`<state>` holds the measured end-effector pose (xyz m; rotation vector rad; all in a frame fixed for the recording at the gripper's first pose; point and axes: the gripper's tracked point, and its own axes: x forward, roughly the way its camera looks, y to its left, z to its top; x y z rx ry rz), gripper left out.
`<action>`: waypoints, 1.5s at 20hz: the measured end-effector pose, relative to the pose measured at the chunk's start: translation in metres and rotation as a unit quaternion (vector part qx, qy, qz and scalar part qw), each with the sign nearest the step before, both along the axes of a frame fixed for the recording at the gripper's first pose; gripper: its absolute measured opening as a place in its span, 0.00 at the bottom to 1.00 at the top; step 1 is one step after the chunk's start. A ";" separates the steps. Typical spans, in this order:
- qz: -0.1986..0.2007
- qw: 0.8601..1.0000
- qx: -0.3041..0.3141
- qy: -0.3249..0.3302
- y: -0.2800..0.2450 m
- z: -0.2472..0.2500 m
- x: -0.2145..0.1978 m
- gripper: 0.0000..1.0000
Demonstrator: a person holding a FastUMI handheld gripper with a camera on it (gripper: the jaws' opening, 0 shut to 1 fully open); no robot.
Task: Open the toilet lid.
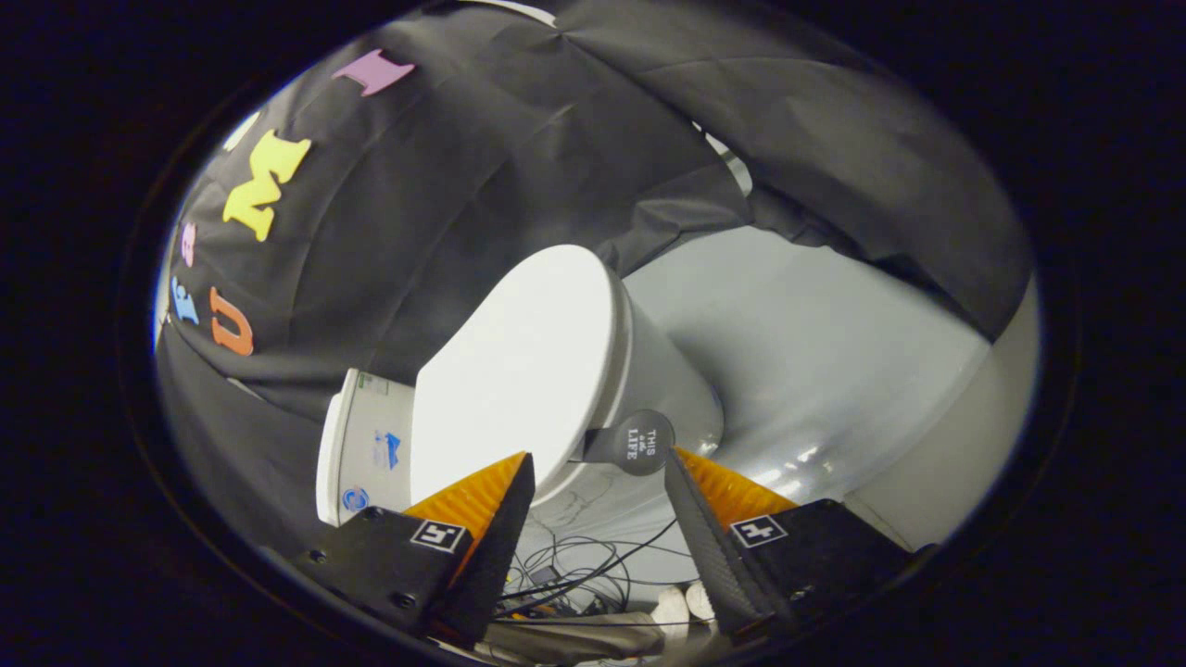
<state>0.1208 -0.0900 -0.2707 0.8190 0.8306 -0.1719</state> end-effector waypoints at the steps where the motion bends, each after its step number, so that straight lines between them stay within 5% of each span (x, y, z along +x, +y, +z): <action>1: -0.002 1.000 0.001 0.001 -0.002 -0.002 0.001 0.86; 6: -0.008 1.000 0.018 0.010 -0.012 -0.020 0.009 0.80; 15: -0.032 0.997 0.063 0.012 -0.010 -0.037 0.024 0.43; 19: -0.045 0.990 0.130 0.007 -0.009 -0.038 0.025 0.36; 24: -0.042 0.990 0.132 0.008 -0.009 -0.032 0.026 0.31; 30: -0.072 0.986 0.150 0.006 -0.008 -0.019 0.030 0.12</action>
